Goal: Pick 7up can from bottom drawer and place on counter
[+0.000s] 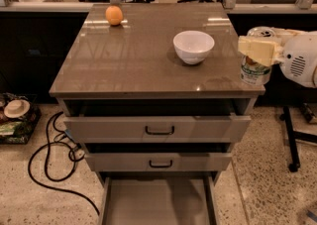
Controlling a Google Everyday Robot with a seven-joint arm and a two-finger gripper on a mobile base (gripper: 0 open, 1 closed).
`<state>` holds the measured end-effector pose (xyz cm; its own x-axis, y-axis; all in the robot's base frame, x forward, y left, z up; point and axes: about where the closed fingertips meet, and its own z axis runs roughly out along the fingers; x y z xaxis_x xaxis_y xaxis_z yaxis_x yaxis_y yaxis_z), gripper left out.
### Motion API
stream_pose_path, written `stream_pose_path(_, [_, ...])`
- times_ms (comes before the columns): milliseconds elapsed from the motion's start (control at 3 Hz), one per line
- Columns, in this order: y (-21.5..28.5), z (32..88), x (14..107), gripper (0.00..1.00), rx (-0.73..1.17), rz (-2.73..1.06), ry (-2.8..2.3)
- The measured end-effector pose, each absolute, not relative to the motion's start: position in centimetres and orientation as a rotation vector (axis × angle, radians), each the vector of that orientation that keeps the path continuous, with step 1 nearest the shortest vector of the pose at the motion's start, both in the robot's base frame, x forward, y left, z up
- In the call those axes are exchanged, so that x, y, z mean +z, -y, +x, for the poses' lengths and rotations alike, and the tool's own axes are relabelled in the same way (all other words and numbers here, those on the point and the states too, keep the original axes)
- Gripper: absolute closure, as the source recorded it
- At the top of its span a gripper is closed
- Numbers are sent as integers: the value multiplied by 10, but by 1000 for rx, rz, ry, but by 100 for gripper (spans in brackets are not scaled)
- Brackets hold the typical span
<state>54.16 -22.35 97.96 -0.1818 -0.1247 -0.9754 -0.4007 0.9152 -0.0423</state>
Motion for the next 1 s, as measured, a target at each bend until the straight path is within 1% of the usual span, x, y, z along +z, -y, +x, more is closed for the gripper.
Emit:
stream_pose_path(333, [193, 542, 976, 100, 299, -404, -1755])
stream_pose_path(667, [145, 549, 964, 100, 413, -411, -1739])
stream_pose_path(1000, [84, 564, 952, 100, 547, -471, -1704])
